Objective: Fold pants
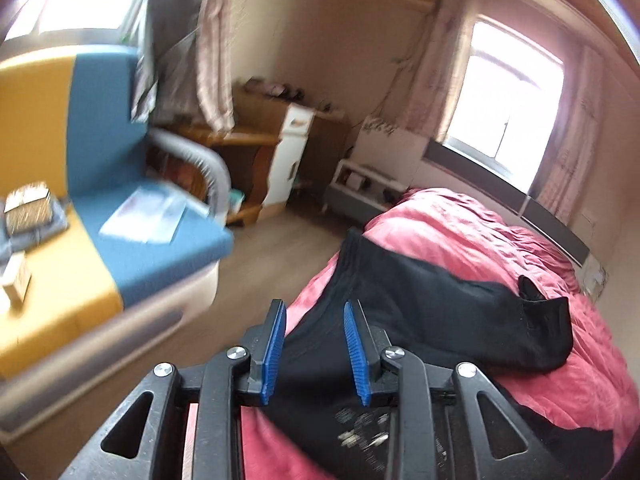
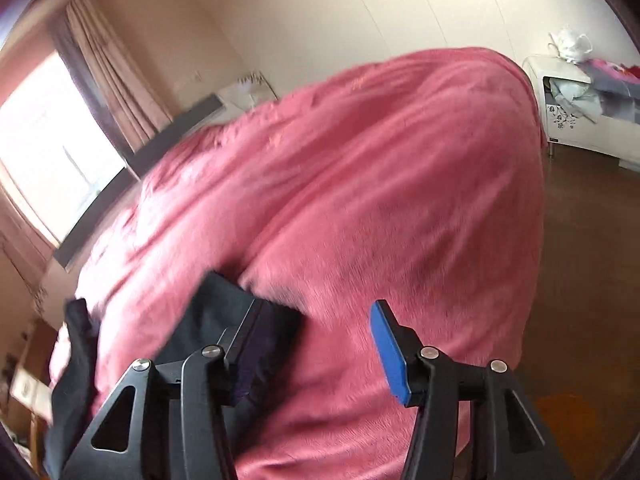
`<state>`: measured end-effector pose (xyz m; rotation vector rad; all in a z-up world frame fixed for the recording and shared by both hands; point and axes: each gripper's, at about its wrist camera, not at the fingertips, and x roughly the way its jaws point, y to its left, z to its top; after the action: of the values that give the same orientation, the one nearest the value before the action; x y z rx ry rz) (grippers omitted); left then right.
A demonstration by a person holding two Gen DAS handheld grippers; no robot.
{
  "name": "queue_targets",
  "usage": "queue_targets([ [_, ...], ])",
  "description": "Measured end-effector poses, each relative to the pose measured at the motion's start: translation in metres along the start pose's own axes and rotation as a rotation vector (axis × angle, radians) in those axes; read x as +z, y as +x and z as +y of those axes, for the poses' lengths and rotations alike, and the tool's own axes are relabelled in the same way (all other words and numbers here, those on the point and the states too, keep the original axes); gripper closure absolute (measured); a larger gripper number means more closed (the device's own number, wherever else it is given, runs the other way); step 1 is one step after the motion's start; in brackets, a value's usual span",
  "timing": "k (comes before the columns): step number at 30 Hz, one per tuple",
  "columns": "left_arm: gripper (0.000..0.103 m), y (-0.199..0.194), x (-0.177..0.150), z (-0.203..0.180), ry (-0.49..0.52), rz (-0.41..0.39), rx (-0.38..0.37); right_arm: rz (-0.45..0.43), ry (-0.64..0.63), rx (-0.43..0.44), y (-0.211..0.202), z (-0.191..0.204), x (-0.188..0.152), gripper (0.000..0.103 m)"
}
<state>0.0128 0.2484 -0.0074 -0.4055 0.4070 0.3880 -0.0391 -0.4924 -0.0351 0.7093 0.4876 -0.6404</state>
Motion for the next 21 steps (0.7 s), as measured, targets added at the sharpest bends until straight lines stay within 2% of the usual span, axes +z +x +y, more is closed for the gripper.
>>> queue_targets([
  [2,0.066,0.006,0.006,-0.025,0.067,0.012,-0.065,0.010,-0.023,0.031,-0.002,0.009,0.004,0.048],
  [5,0.064,0.021,0.010,-0.058,0.110,0.038,-0.138,0.039,-0.081,0.084,-0.002,0.032,0.002,0.048],
  [7,0.061,0.037,0.009,-0.081,0.131,0.086,-0.183,0.076,-0.145,0.130,0.003,0.059,-0.010,0.048],
  [8,0.053,0.048,0.006,-0.095,0.150,0.119,-0.213,0.098,-0.185,0.156,0.005,0.073,-0.018,0.048],
  [10,0.052,0.072,-0.004,-0.122,0.195,0.196,-0.263,0.138,-0.255,0.207,0.012,0.097,-0.032,0.048],
  [12,0.052,0.101,-0.017,-0.145,0.229,0.267,-0.272,0.191,-0.308,0.259,0.021,0.120,-0.048,0.048],
  [14,0.052,0.132,-0.030,-0.166,0.255,0.338,-0.249,0.253,-0.336,0.303,0.035,0.138,-0.063,0.048],
  [16,0.052,0.150,-0.037,-0.175,0.264,0.367,-0.256,0.317,-0.362,0.340,0.044,0.156,-0.078,0.048],
  [19,0.052,0.173,-0.031,-0.185,0.254,0.354,-0.224,0.368,-0.414,0.384,0.047,0.180,-0.099,0.048],
  [21,0.045,0.186,-0.017,-0.181,0.210,0.347,-0.233,0.380,-0.449,0.410,0.044,0.190,-0.109,0.048],
])
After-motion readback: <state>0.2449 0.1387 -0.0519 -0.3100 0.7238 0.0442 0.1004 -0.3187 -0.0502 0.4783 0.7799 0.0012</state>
